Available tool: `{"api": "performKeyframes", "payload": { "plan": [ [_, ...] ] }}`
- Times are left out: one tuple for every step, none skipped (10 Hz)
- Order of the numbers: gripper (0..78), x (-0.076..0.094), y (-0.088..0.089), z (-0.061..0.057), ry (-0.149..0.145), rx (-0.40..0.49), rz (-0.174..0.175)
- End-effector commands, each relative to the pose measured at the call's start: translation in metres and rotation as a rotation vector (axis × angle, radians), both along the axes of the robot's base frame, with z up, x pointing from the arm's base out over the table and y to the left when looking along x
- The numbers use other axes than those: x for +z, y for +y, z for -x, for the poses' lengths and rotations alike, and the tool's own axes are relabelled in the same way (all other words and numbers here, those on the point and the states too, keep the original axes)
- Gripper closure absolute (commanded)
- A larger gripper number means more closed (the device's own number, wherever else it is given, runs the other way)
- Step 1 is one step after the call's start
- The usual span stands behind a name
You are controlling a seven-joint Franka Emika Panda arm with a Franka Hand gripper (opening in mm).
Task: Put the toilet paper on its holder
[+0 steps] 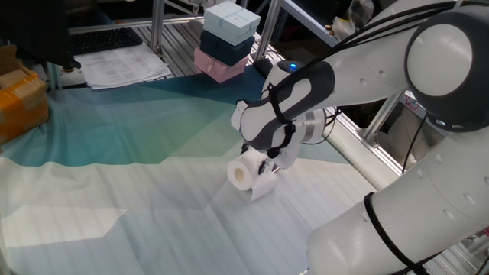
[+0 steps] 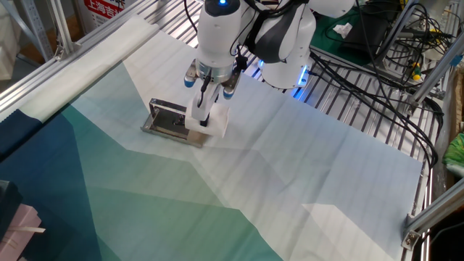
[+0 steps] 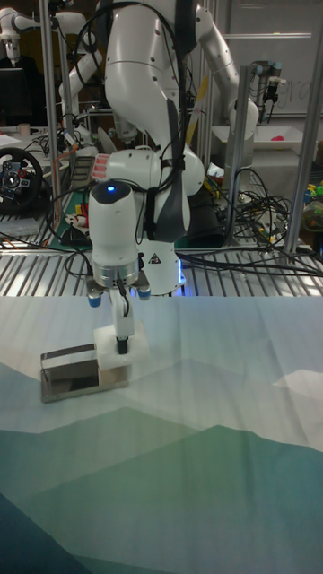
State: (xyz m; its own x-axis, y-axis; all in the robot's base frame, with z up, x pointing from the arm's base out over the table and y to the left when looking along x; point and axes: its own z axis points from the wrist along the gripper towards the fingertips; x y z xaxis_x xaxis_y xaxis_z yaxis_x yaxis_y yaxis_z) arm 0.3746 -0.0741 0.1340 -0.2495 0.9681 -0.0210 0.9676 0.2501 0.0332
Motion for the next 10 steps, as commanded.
{"api": "performKeyframes", "payload": {
  "plan": [
    [76.2, 0.0053, 0.0105, -0.0246, -0.009, -0.068, -0.029],
    [76.2, 0.0053, 0.0105, -0.0246, -0.009, -0.068, -0.029],
    [76.2, 0.0053, 0.0105, -0.0246, -0.009, -0.074, -0.029],
    [76.2, 0.0053, 0.0105, -0.0247, -0.012, -0.081, -0.026],
    [76.2, 0.0053, 0.0105, -0.0247, -0.011, -0.084, -0.026],
    [76.2, 0.0053, 0.0105, -0.0247, -0.011, -0.086, -0.029],
    [76.2, 0.0053, 0.0105, -0.0247, -0.011, -0.086, -0.029],
    [76.2, 0.0051, 0.0106, -0.0248, -0.01, -0.08, -0.026],
    [76.2, 0.0051, 0.0105, -0.0247, -0.011, -0.088, -0.022],
    [76.2, 0.005, 0.0105, -0.0247, -0.01, -0.084, -0.024]
  ]
}}
